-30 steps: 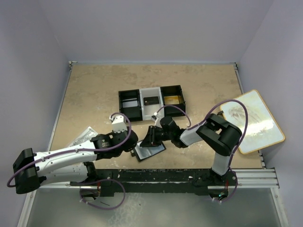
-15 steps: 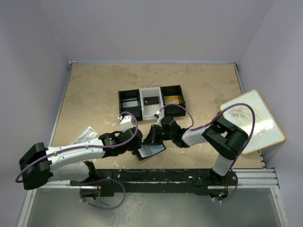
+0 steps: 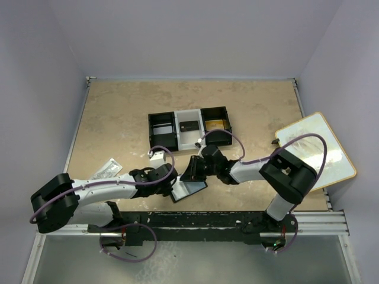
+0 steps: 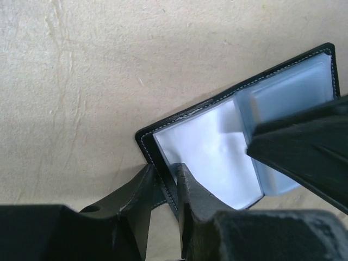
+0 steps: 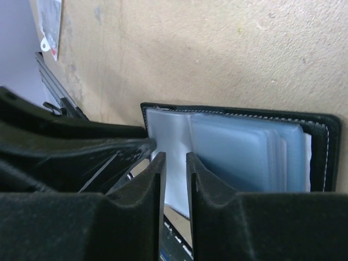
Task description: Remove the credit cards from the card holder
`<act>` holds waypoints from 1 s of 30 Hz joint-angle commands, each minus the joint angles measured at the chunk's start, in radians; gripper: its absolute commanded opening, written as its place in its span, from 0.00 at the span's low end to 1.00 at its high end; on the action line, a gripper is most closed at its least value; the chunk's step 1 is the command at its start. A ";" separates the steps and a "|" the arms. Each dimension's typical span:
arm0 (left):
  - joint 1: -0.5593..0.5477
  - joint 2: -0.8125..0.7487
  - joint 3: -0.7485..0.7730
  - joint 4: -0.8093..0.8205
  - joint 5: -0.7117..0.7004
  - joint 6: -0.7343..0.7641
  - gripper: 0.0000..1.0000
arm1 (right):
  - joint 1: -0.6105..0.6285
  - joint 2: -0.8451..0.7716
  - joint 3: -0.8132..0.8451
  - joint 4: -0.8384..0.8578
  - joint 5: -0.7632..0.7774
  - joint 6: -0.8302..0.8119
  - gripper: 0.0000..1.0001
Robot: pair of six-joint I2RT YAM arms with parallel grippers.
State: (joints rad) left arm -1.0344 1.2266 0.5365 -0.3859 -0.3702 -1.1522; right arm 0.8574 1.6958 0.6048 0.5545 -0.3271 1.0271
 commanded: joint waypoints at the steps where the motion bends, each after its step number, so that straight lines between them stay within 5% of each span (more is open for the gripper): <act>1: 0.004 0.022 -0.025 0.035 0.006 -0.012 0.21 | 0.003 -0.124 0.026 -0.131 0.082 -0.039 0.28; 9: 0.003 0.066 -0.005 0.046 0.004 0.010 0.19 | 0.001 -0.256 0.051 -0.384 0.293 -0.064 0.48; 30: 0.004 0.080 0.033 0.009 -0.035 0.063 0.05 | -0.004 -0.254 0.114 -0.578 0.357 -0.151 0.51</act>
State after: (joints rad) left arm -1.0344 1.2831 0.5541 -0.3687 -0.3866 -1.1065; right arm 0.8562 1.4651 0.6903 0.0425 -0.0170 0.9089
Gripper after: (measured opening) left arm 0.057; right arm 0.506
